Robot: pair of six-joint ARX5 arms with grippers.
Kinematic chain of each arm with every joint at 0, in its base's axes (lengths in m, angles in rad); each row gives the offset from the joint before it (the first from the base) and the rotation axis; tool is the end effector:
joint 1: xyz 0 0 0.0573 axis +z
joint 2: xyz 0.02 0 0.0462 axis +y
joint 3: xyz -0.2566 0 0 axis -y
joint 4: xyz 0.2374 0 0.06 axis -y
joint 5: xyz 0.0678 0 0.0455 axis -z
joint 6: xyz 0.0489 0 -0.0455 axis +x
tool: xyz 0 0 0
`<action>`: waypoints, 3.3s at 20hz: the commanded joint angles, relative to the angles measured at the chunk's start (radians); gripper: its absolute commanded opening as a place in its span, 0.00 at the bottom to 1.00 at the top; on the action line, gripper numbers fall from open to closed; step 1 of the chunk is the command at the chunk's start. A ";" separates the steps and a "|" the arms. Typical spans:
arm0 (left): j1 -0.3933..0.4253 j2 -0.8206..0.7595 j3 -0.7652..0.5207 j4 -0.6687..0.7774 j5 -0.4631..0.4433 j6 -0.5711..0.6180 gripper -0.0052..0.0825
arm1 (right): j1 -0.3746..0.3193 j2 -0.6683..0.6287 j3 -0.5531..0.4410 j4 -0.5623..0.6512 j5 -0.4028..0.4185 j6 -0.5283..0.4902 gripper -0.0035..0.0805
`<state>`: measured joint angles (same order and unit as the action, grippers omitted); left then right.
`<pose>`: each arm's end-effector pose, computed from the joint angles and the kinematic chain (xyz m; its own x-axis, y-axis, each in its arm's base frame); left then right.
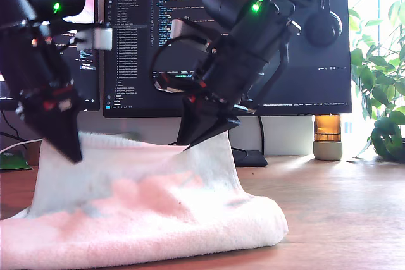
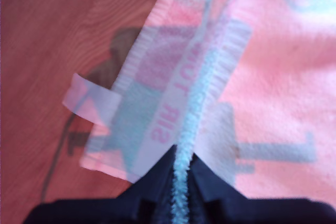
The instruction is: Fold the tea towel to a neat square and place it to the right
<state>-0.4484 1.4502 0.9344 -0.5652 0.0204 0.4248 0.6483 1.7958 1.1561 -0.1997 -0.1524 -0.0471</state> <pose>0.2520 -0.1223 0.1904 0.4150 -0.2223 -0.8822 0.7305 0.6594 0.1775 0.2993 0.2360 0.1736 0.4346 0.5196 -0.7356 -0.7048 0.7047 0.0814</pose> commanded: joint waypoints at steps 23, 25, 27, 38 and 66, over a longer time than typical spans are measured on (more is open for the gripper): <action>0.130 0.143 0.059 -0.099 0.102 -0.018 0.03 | -0.081 0.079 -0.002 0.095 0.024 -0.003 0.03; 0.130 0.170 0.059 -0.082 0.100 -0.017 0.03 | -0.079 0.109 -0.001 0.114 0.023 -0.002 0.03; 0.132 0.187 0.059 -0.065 0.083 -0.017 0.03 | -0.079 0.137 0.003 0.135 0.024 -0.002 0.03; 0.175 0.193 0.059 -0.033 0.068 -0.016 0.10 | -0.079 0.189 0.019 0.180 0.023 -0.003 0.08; 0.175 0.192 0.059 -0.063 0.269 -0.034 0.21 | -0.054 0.188 0.317 -0.202 -0.077 0.045 0.35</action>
<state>-0.2729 1.6337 1.0115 -0.6304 0.2729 0.3786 0.6003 1.9736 1.4586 -0.3946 -0.2283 0.0013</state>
